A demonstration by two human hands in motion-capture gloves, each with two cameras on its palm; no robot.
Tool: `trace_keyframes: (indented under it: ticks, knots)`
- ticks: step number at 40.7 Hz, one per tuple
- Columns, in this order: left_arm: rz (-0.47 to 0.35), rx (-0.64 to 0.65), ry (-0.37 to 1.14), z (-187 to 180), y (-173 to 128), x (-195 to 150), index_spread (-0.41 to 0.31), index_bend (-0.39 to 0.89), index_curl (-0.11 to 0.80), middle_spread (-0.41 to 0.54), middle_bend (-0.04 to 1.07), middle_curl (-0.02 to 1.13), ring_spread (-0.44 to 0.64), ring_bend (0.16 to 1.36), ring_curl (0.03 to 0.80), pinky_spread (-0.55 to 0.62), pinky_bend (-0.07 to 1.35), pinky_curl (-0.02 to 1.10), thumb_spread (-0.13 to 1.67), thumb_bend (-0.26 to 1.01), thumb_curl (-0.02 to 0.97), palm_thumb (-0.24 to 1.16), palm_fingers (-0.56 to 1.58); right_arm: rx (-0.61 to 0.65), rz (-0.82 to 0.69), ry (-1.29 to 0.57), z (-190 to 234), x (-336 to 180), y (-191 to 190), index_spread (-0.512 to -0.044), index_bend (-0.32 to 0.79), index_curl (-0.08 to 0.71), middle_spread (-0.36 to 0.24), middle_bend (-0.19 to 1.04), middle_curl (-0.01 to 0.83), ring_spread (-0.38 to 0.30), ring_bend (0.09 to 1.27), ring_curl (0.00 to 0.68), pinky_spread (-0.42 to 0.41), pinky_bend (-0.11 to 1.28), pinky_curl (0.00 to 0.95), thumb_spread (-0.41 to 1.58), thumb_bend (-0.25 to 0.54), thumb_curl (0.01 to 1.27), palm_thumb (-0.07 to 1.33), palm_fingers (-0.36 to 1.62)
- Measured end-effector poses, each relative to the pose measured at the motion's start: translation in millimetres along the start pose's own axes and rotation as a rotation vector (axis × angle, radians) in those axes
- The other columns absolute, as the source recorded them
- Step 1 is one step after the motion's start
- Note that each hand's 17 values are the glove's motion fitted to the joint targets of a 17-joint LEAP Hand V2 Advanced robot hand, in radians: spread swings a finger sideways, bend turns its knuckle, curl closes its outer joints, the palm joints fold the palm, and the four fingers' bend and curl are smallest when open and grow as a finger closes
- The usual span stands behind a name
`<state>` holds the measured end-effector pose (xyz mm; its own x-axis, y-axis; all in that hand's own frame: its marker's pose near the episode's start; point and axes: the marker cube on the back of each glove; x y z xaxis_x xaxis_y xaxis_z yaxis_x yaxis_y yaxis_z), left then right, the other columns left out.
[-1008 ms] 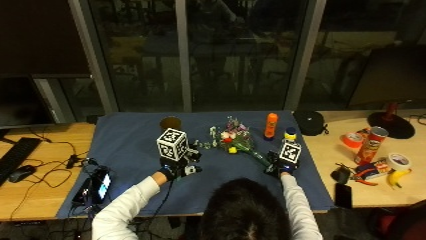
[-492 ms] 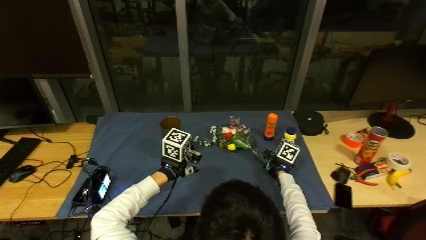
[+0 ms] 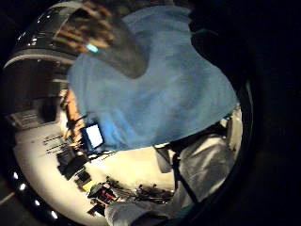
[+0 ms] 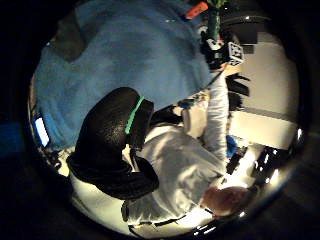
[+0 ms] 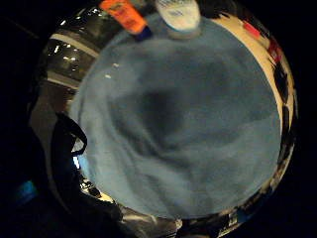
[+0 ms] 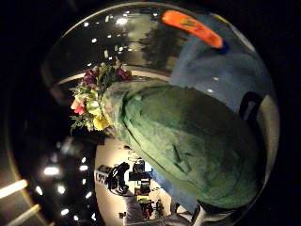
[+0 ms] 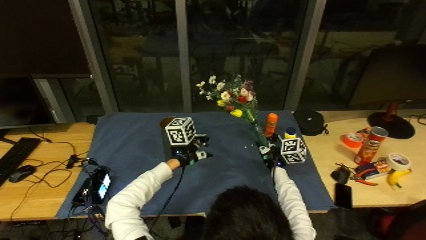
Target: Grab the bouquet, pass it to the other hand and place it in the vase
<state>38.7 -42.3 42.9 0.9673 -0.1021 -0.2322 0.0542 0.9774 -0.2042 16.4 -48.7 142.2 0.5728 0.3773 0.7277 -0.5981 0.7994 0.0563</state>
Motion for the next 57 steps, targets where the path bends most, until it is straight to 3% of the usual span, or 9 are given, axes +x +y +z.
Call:
trace_keyframes:
  ticks: [17,23,28,32,34,35,36,41,57]
  knots:
    - [0.342,0.204,0.955,-82.8,-67.3,111.7,0.183,0.11,0.152,0.317,0.22,0.37,0.29,0.72,0.307,0.30,0.53,0.35,1.00,-0.04,0.300,0.23,0.05,0.018,-0.417,-0.691,9.1,-126.1,25.5,-0.205,0.50,0.509,-0.144,0.83,0.621,-0.178,0.99,0.537,-0.233,0.72,0.480,0.69,-0.023,0.52,0.97,1.39]
    - [0.480,0.058,1.286,-88.8,-103.4,137.8,0.173,0.14,0.163,0.330,0.21,0.36,0.30,0.72,0.295,0.32,0.53,0.34,0.96,-0.03,0.311,0.24,0.08,-0.002,-0.456,-0.784,19.7,-154.9,50.1,-0.208,0.48,0.519,-0.139,0.83,0.618,-0.176,0.99,0.537,-0.228,0.71,0.486,0.59,-0.022,0.57,0.98,1.39]
    - [0.579,-0.025,1.149,-90.2,-109.1,165.0,0.149,0.15,0.179,0.299,0.25,0.36,0.29,0.70,0.285,0.30,0.49,0.33,0.94,-0.01,0.326,0.30,0.14,0.034,-0.569,-0.759,33.5,-167.5,47.4,-0.212,0.48,0.532,-0.137,0.83,0.615,-0.175,0.98,0.535,-0.222,0.71,0.488,0.52,-0.024,0.60,0.99,1.39]
    - [0.488,0.166,1.063,-93.0,-101.8,179.1,0.135,0.11,0.180,0.260,0.26,0.35,0.25,0.69,0.269,0.28,0.46,0.31,0.94,0.01,0.347,0.40,0.17,-0.052,-0.434,-0.809,43.8,-176.5,65.0,-0.215,0.49,0.543,-0.136,0.83,0.614,-0.170,0.98,0.535,-0.220,0.71,0.488,0.48,-0.022,0.63,1.00,1.39]
    - [0.409,0.287,1.109,-91.8,-102.9,178.1,0.040,0.19,0.214,0.064,0.44,0.41,0.06,0.68,0.275,0.10,0.47,0.32,0.95,0.08,0.381,0.54,0.73,-0.041,-0.436,-0.801,51.0,-173.8,64.2,-0.215,0.49,0.548,-0.134,0.83,0.615,-0.169,0.98,0.535,-0.219,0.71,0.490,0.46,-0.024,0.64,1.00,1.39]
    - [0.376,0.351,1.129,-90.3,-104.6,176.7,0.086,0.10,0.183,0.137,0.31,0.33,0.15,0.66,0.233,0.20,0.38,0.26,0.94,0.03,0.368,0.48,0.36,-0.024,-0.455,-0.791,54.8,-171.9,62.4,-0.216,0.49,0.551,-0.133,0.83,0.615,-0.169,0.98,0.535,-0.219,0.71,0.489,0.45,-0.024,0.64,1.00,1.39]
    - [0.348,0.419,1.140,-88.1,-106.8,174.7,0.001,0.20,0.228,-0.001,0.48,0.44,-0.02,0.69,0.298,0.01,0.50,0.34,0.94,0.08,0.390,0.57,0.90,0.000,-0.489,-0.777,58.4,-170.4,60.5,-0.216,0.48,0.553,-0.133,0.83,0.615,-0.168,0.98,0.534,-0.218,0.71,0.490,0.45,-0.025,0.65,1.00,1.39]
    - [0.211,0.711,1.115,-80.0,-110.9,162.1,-0.135,0.26,0.284,-0.154,0.55,0.45,-0.22,0.70,0.322,-0.23,0.57,0.36,0.67,0.07,0.483,0.72,1.40,0.066,-0.619,-0.717,70.0,-171.1,61.5,-0.213,0.48,0.565,-0.134,0.82,0.612,-0.171,0.99,0.535,-0.224,0.71,0.491,0.43,-0.036,0.67,0.98,1.40]
    - [0.176,0.857,1.064,-150.6,-100.6,126.0,-0.283,0.41,0.436,-0.307,0.65,0.54,-0.36,0.77,0.430,-0.38,0.61,0.43,0.40,0.01,0.634,0.85,1.39,-0.105,-0.691,-0.671,76.8,-141.0,70.6,-0.223,0.19,0.507,-0.166,0.53,0.504,-0.166,0.74,0.455,-0.249,0.71,0.453,0.44,-0.055,0.69,0.89,1.01]
